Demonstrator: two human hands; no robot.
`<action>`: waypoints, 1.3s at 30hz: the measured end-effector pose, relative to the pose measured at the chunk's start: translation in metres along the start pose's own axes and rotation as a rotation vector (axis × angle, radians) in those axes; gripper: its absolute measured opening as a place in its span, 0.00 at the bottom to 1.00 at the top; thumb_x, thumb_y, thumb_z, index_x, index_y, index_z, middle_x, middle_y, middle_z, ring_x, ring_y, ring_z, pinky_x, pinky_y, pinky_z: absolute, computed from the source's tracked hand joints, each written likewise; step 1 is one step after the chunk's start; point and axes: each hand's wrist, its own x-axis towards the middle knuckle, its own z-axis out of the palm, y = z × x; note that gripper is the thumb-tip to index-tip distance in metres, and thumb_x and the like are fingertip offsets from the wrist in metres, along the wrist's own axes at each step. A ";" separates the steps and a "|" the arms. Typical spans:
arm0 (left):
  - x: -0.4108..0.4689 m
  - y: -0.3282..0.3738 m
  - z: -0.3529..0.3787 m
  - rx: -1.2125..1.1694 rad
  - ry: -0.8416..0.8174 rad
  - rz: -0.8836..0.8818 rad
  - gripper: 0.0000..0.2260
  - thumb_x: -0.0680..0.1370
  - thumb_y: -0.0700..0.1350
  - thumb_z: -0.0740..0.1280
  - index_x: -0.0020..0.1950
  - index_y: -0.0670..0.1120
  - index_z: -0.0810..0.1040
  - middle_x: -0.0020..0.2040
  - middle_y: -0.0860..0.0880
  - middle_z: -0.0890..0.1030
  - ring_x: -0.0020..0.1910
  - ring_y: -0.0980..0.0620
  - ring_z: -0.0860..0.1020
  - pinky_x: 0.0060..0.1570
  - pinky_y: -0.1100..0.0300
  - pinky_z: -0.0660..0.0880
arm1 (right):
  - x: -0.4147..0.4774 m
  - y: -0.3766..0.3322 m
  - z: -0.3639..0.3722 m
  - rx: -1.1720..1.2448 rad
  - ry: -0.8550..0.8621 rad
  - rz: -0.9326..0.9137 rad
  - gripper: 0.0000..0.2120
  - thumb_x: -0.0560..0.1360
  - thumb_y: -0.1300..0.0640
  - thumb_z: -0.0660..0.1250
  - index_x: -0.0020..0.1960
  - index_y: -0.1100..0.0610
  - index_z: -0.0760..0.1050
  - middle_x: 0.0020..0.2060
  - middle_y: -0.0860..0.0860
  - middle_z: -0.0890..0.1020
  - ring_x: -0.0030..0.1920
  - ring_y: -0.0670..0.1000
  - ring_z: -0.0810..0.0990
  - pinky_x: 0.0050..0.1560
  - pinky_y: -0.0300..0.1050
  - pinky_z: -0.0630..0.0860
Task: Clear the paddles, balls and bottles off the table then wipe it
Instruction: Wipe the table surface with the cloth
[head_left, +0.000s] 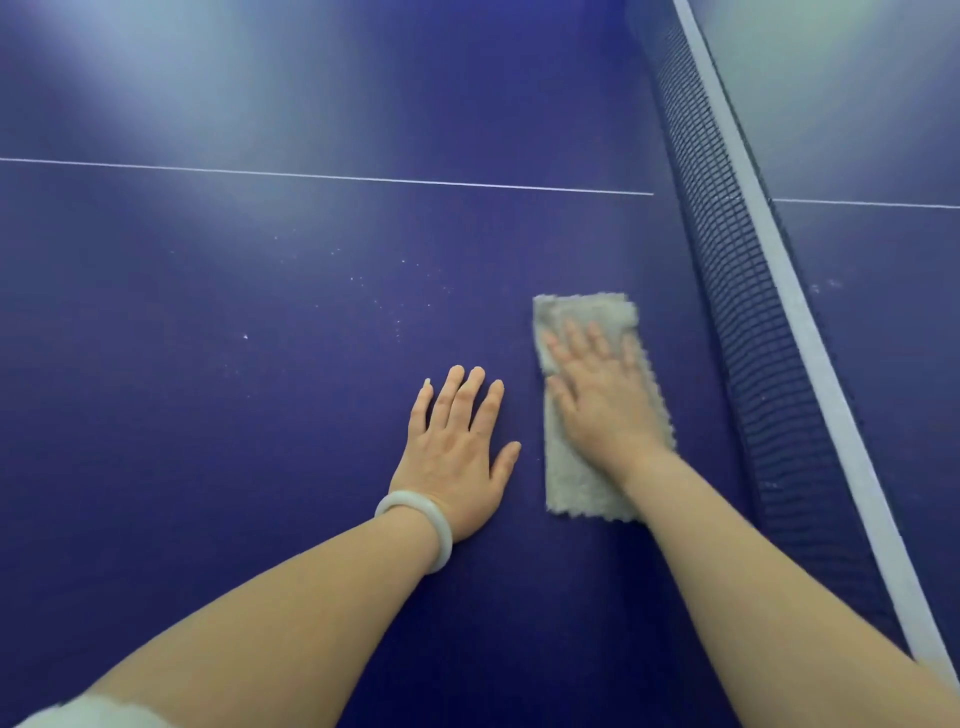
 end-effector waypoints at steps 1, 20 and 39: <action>0.001 0.000 -0.001 -0.006 0.003 0.000 0.33 0.78 0.62 0.37 0.81 0.50 0.48 0.81 0.48 0.48 0.80 0.48 0.42 0.77 0.45 0.40 | -0.007 -0.008 0.003 0.004 -0.024 -0.076 0.31 0.79 0.41 0.37 0.80 0.44 0.50 0.80 0.44 0.50 0.80 0.48 0.45 0.78 0.54 0.38; -0.065 -0.058 -0.012 -0.219 0.174 0.037 0.28 0.81 0.58 0.48 0.77 0.45 0.64 0.78 0.44 0.60 0.79 0.46 0.53 0.77 0.46 0.47 | -0.101 -0.056 0.033 -0.079 0.106 0.435 0.32 0.79 0.42 0.36 0.81 0.51 0.44 0.81 0.50 0.46 0.80 0.52 0.42 0.78 0.57 0.37; -0.143 -0.158 0.004 0.062 0.013 -0.095 0.29 0.82 0.61 0.44 0.81 0.51 0.53 0.80 0.47 0.55 0.80 0.47 0.49 0.76 0.46 0.47 | -0.023 -0.172 0.045 -0.074 0.030 0.220 0.30 0.82 0.45 0.38 0.81 0.54 0.39 0.80 0.52 0.40 0.79 0.54 0.38 0.77 0.59 0.36</action>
